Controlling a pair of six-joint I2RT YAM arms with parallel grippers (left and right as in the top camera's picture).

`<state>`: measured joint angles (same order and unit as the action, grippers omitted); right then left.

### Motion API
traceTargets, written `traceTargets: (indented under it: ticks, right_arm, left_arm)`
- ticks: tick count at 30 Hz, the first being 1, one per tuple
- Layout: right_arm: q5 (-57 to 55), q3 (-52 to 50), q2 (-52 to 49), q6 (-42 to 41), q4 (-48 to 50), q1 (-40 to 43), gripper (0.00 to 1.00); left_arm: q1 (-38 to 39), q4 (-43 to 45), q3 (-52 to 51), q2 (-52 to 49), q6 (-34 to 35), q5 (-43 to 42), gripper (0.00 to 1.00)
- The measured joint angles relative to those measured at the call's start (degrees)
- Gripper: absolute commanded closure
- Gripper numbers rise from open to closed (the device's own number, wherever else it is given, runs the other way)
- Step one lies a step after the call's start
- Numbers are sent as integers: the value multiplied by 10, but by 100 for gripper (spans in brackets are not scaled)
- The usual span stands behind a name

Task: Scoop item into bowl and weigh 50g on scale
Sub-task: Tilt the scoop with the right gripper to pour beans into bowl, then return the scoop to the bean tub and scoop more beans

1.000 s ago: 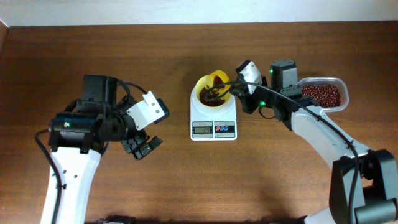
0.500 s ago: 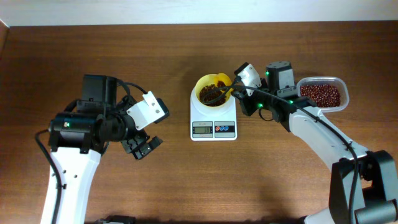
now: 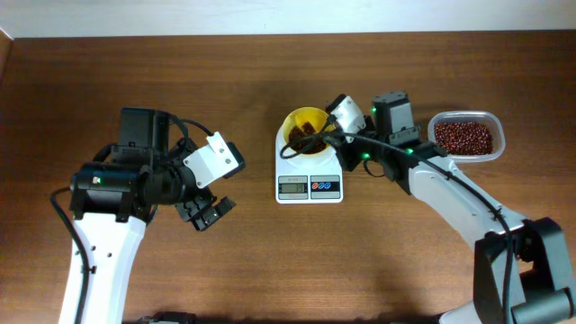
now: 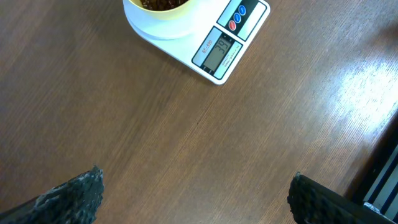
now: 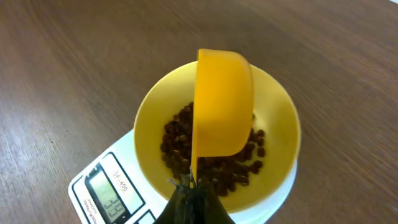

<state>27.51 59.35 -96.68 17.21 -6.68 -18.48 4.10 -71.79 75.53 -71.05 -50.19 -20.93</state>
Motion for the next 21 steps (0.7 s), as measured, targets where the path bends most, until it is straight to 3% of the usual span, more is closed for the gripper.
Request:
traceTargets:
  ticks: [5,11,17,21]
  right_arm:
    - [-116,0,0,45,0,-15,96]
    - [-131,0,23,92,7,-15,96]
    - [-35,0,131,-40,7,-15,96]
    - [-28,0,159,-53,-45,32,96]
  left_arm:
    - [0,0,0,0,0,0,1]
    - [0,0,0,0,0,0,1]
    - [0,0,0,0,0,0,1]
    - [0,0,0,0,0,0,1]
